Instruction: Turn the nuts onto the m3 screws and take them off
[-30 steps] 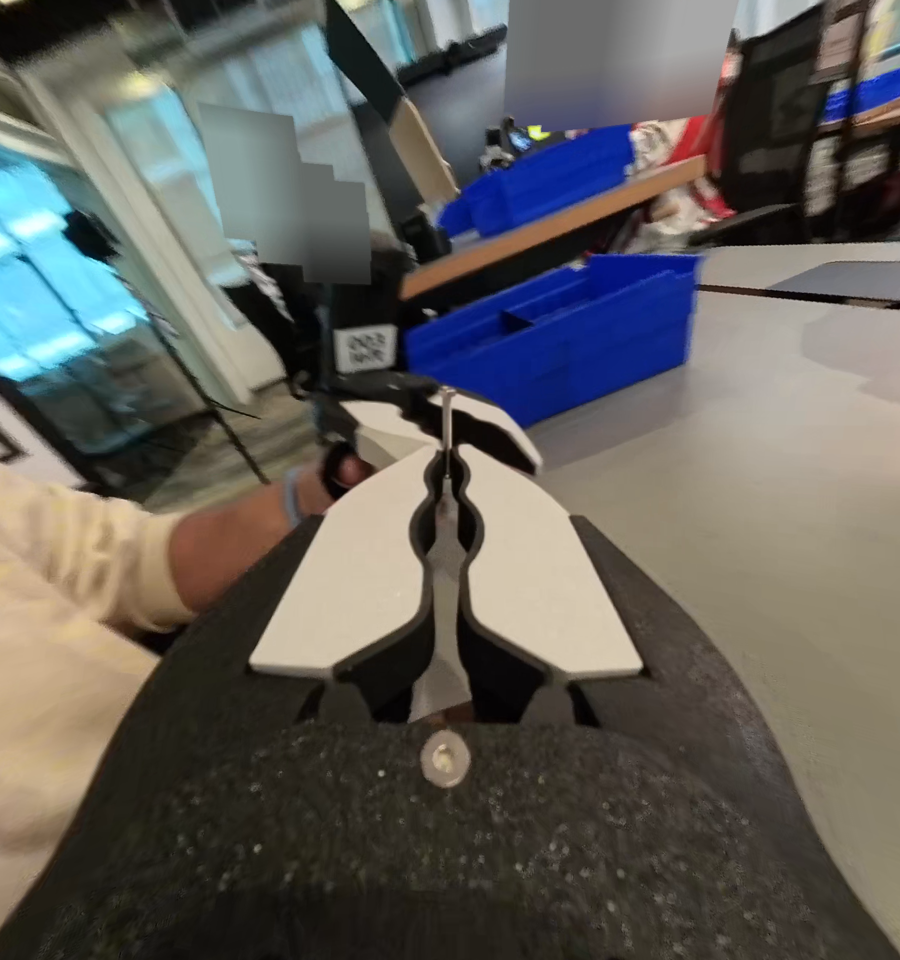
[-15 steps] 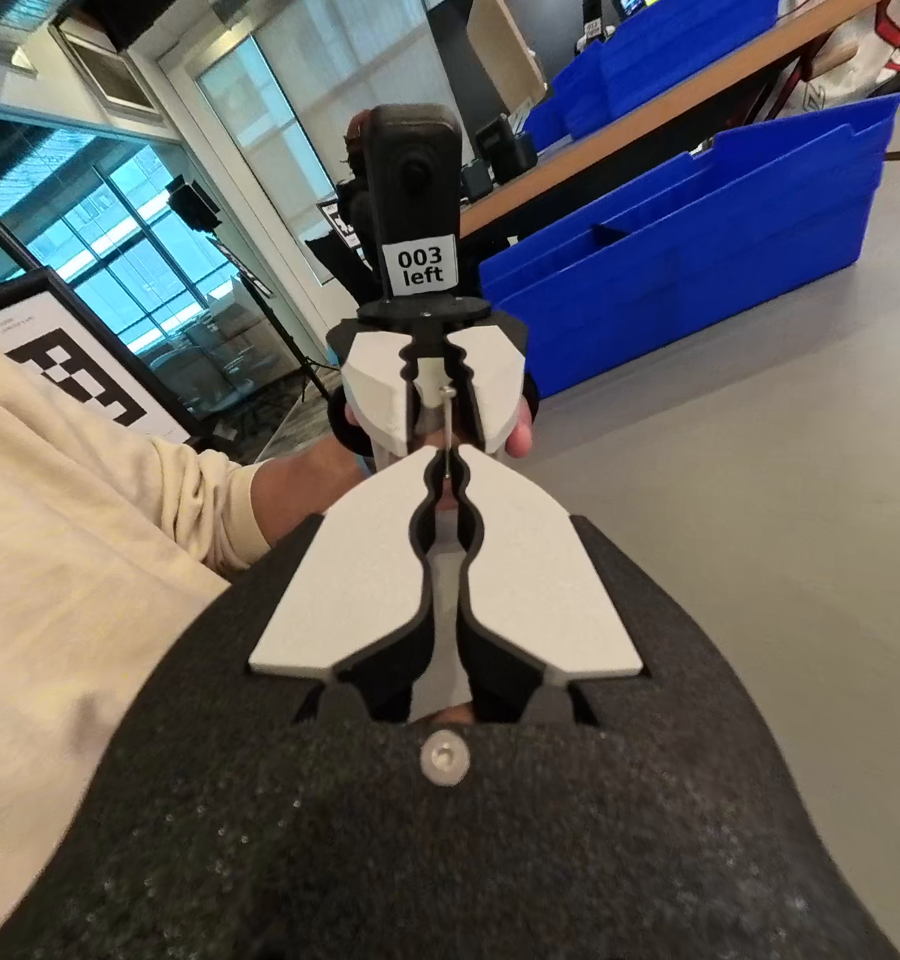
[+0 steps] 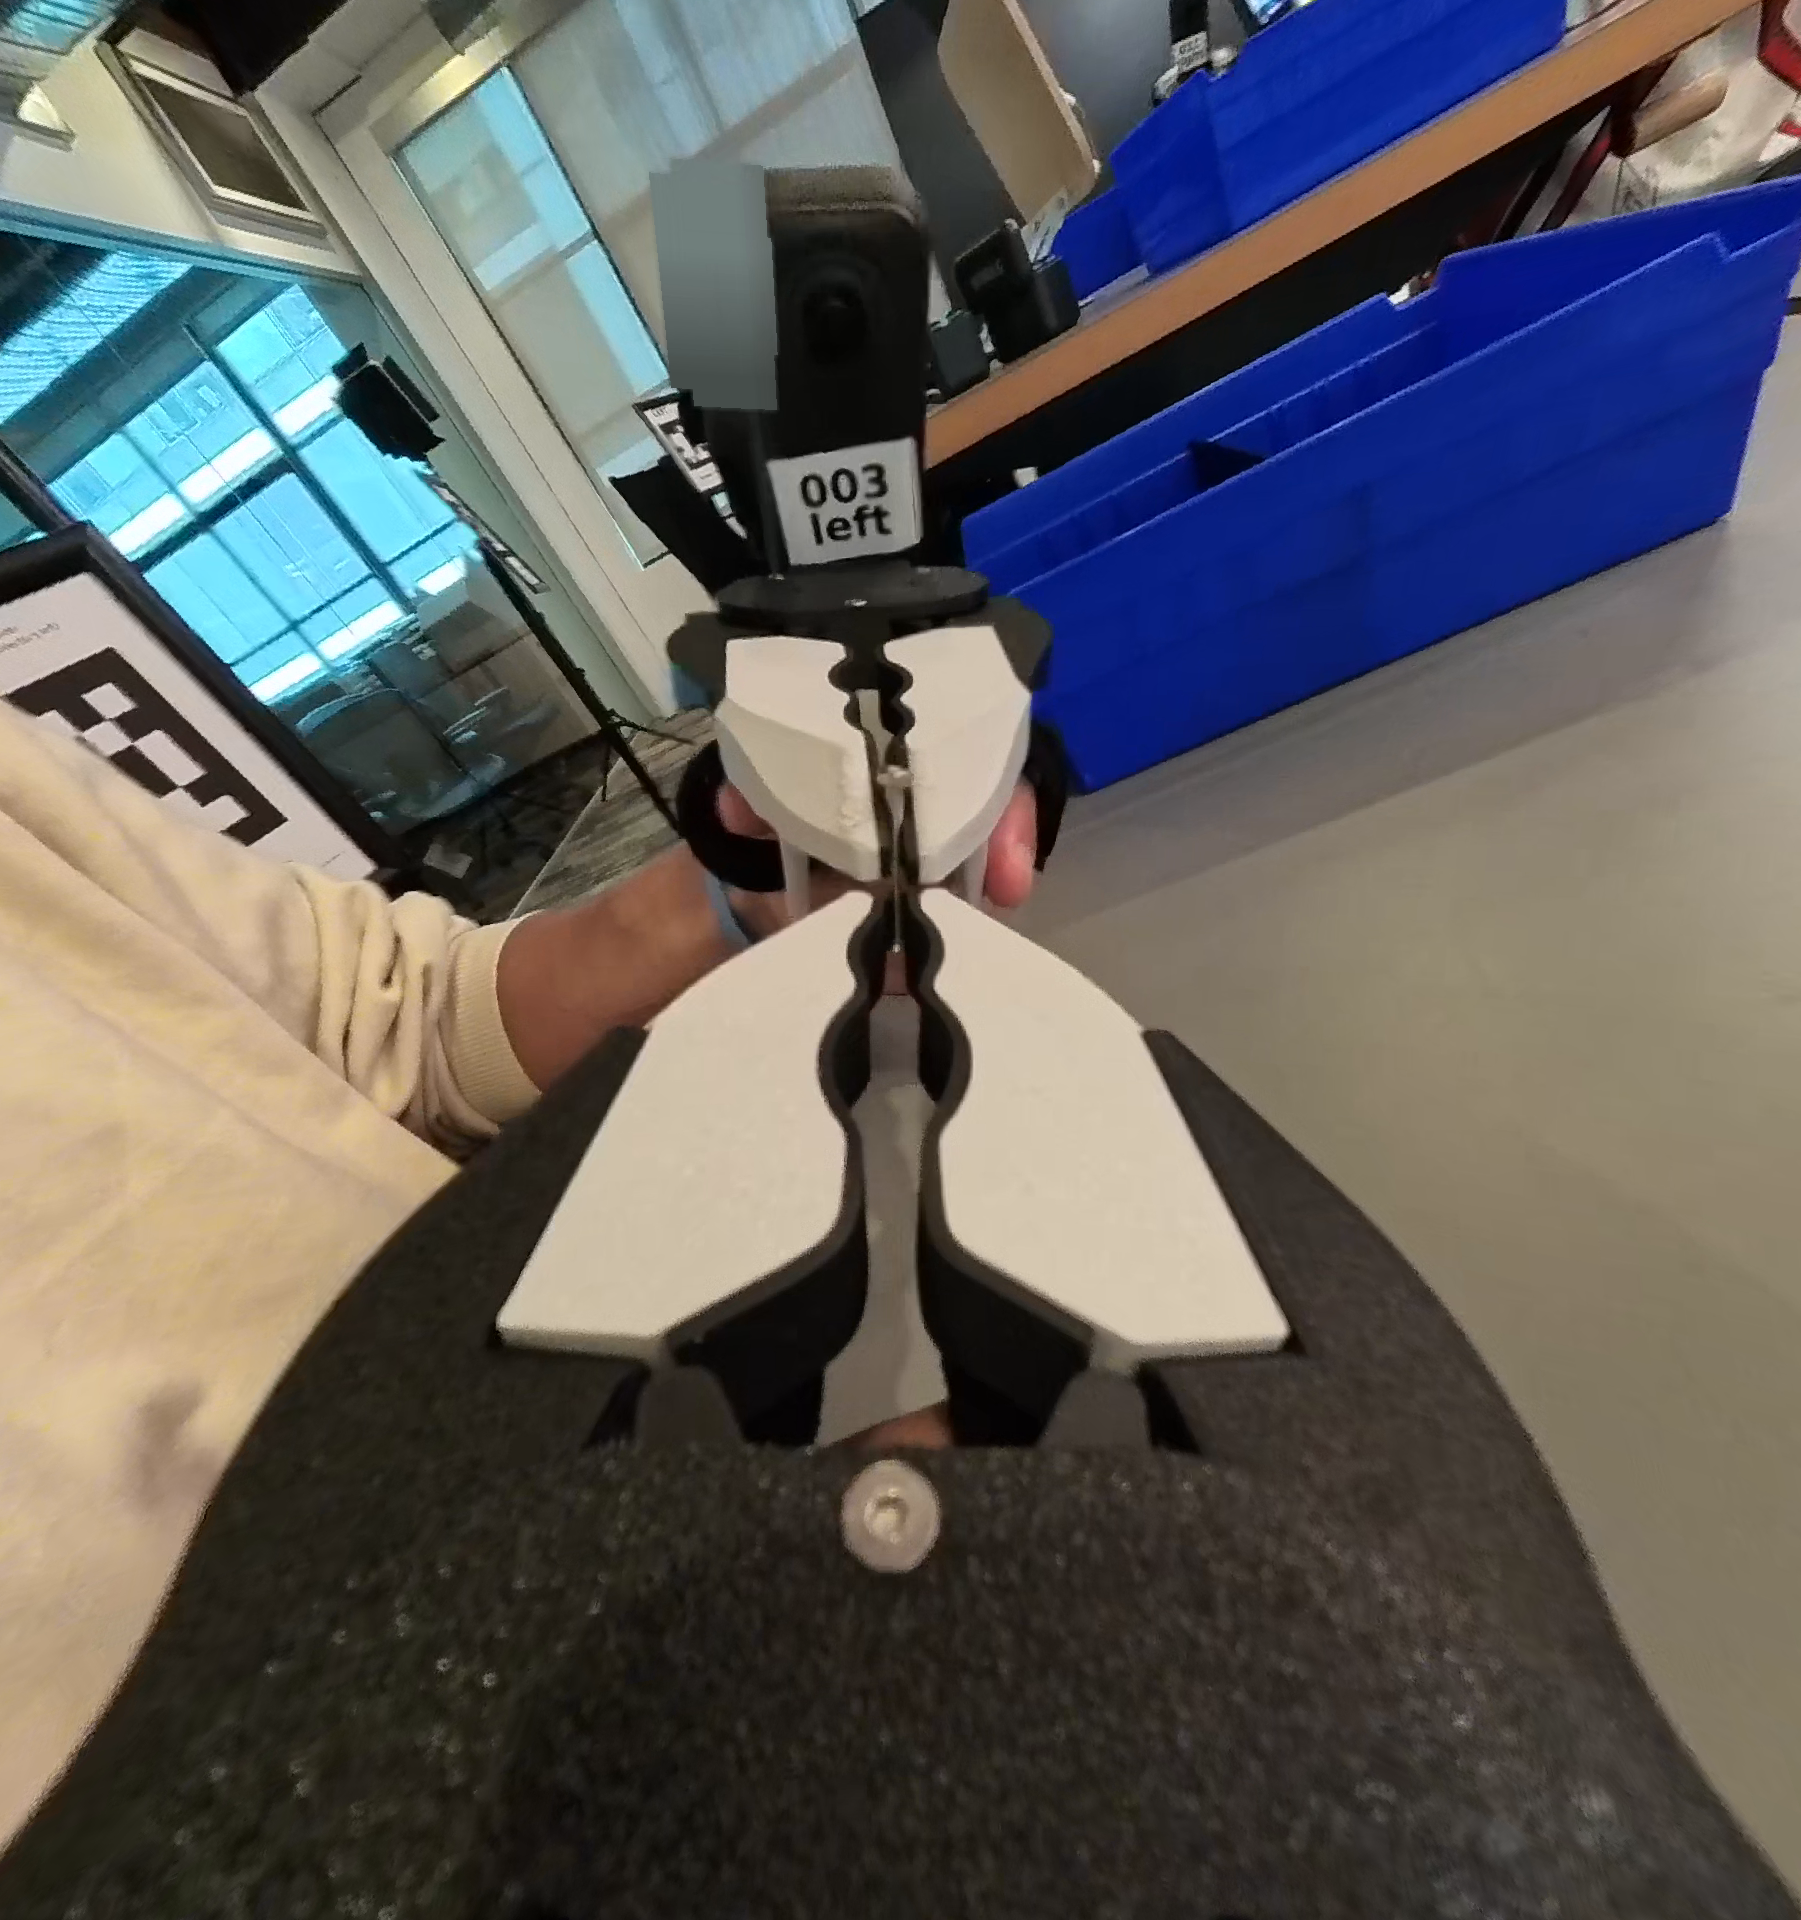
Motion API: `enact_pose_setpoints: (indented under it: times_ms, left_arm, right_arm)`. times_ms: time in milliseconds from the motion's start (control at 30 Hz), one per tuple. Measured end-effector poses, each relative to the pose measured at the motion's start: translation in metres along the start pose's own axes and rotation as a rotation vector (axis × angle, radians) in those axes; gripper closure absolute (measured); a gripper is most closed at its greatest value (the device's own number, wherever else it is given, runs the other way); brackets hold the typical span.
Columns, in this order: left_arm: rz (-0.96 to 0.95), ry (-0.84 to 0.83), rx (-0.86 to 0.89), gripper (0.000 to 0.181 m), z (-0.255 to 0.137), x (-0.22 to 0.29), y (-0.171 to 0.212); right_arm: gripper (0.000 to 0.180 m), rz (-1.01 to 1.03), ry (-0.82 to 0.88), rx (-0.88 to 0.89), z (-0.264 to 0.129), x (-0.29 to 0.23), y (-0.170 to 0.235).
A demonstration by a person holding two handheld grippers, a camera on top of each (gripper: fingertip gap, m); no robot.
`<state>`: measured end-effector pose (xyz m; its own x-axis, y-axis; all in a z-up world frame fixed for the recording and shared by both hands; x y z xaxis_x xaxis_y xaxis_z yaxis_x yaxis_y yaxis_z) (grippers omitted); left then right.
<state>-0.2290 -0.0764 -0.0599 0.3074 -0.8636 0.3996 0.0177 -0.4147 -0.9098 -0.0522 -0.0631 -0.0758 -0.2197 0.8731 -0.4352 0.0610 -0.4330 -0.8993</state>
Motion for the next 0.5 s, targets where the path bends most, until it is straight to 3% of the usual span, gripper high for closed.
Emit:
enact_pose_setpoints:
  times_ms: [167,300,500]
  left_arm:
    - [-0.041,-0.001,0.018,0.179,-0.003,-0.006,-0.001]
    - [-0.066,-0.010,0.037,0.179,-0.006,-0.010,-0.003]
    - [-0.076,0.026,0.057,0.179,-0.002,-0.004,-0.004]
  right_arm:
    - [0.157,-0.048,0.022,-0.038,-0.016,-0.004,0.000]
    - [0.159,-0.072,0.043,0.001,-0.027,-0.005,-0.012]
    - [0.165,-0.078,0.065,-0.040,-0.010,-0.004,-0.004]
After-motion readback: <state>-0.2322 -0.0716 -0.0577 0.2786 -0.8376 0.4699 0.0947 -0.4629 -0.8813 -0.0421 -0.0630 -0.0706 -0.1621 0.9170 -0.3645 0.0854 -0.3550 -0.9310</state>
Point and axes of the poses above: each gripper's, where its closed fingertips meet, z out along the fingers, y out of its underside, x = y × z across the jaws, the point moved 10 cm from there along -z, back along the fingers, and after that the axes turned 10 degrees about -y, right-handed, at the moved point
